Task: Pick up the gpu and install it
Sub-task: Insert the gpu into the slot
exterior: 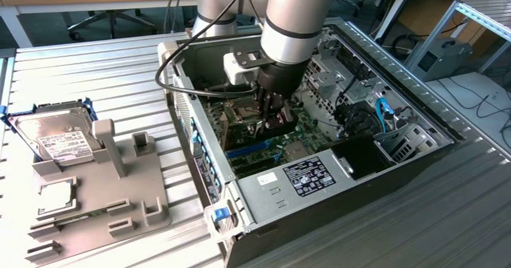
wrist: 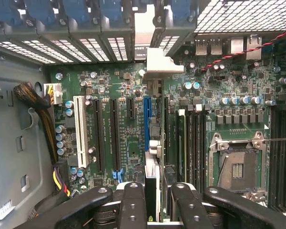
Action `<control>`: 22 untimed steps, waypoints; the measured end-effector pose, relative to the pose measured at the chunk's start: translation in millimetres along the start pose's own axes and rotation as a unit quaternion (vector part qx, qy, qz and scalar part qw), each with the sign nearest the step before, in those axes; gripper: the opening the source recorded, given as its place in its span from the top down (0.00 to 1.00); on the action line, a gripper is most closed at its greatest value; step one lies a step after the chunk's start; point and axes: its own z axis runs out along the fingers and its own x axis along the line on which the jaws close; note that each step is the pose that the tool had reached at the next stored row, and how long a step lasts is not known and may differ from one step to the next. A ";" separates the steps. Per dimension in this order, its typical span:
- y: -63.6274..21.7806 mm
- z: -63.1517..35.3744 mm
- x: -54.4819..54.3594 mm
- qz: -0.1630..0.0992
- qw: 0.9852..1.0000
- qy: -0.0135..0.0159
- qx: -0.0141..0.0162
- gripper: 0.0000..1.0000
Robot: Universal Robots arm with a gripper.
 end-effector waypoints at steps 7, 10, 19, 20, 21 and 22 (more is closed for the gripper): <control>2.2 1.5 0.2 0.000 1.000 0.000 0.000 0.74; 3.1 1.8 0.4 0.000 1.000 0.000 0.000 0.74; 6.3 3.4 0.8 0.000 1.000 0.000 0.000 0.74; 7.0 3.9 0.8 0.000 1.000 0.000 0.000 0.74; 7.5 4.3 0.9 0.000 1.000 0.000 0.000 0.74; 8.0 4.7 0.9 0.000 1.000 0.000 0.000 0.74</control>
